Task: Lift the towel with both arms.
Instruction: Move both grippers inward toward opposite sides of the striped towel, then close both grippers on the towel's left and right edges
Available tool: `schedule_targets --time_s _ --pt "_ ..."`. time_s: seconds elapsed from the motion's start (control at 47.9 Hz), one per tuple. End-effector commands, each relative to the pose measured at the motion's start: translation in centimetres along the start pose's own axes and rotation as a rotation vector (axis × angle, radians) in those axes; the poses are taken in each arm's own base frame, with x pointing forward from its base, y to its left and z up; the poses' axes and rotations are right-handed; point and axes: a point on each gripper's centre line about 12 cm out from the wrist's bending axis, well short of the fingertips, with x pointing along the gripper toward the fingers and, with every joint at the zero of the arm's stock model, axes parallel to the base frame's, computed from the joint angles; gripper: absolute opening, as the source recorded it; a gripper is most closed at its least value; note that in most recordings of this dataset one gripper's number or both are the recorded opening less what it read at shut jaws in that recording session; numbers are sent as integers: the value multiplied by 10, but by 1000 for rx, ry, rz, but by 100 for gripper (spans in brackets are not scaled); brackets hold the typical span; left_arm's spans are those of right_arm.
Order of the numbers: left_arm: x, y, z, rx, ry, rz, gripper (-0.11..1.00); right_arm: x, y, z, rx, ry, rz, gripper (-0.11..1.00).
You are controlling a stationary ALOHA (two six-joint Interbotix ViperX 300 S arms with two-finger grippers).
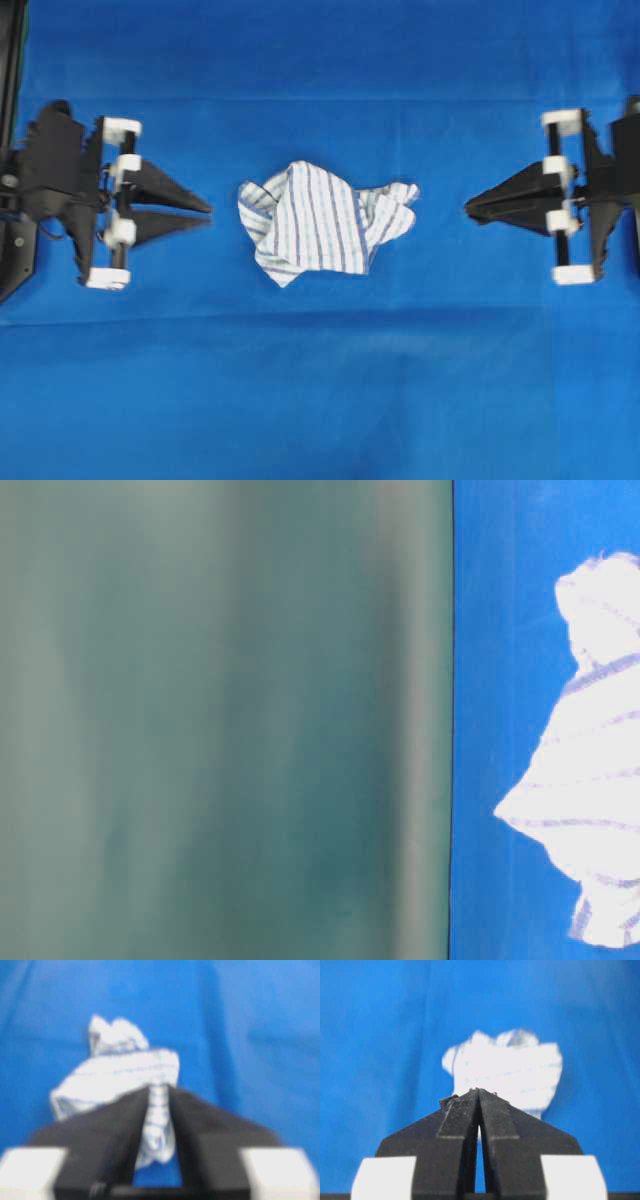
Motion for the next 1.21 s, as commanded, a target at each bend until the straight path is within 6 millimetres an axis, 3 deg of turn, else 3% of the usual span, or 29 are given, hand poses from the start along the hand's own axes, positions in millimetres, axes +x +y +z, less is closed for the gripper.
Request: schedule_targets --time_s 0.0,0.167,0.25,0.542,0.772,0.96,1.189 --pt "12 -1 1 -2 0 -2 29 14 0 3 5 20 -2 11" --pt "35 0 -23 -5 83 2 79 46 -1 -17 8 135 -5 60" --pt "46 0 -34 -5 123 4 92 61 -1 -30 15 193 -7 67" --pt "81 1 -73 -3 235 9 91 112 -3 -61 46 325 -22 63" --pt "101 2 -105 -6 307 14 91 139 -3 -78 46 380 -26 63" --pt "107 2 -119 -3 348 13 91 151 -7 -88 50 410 -34 63" --pt "107 2 -121 -4 362 15 88 154 -11 -95 57 428 -46 62"
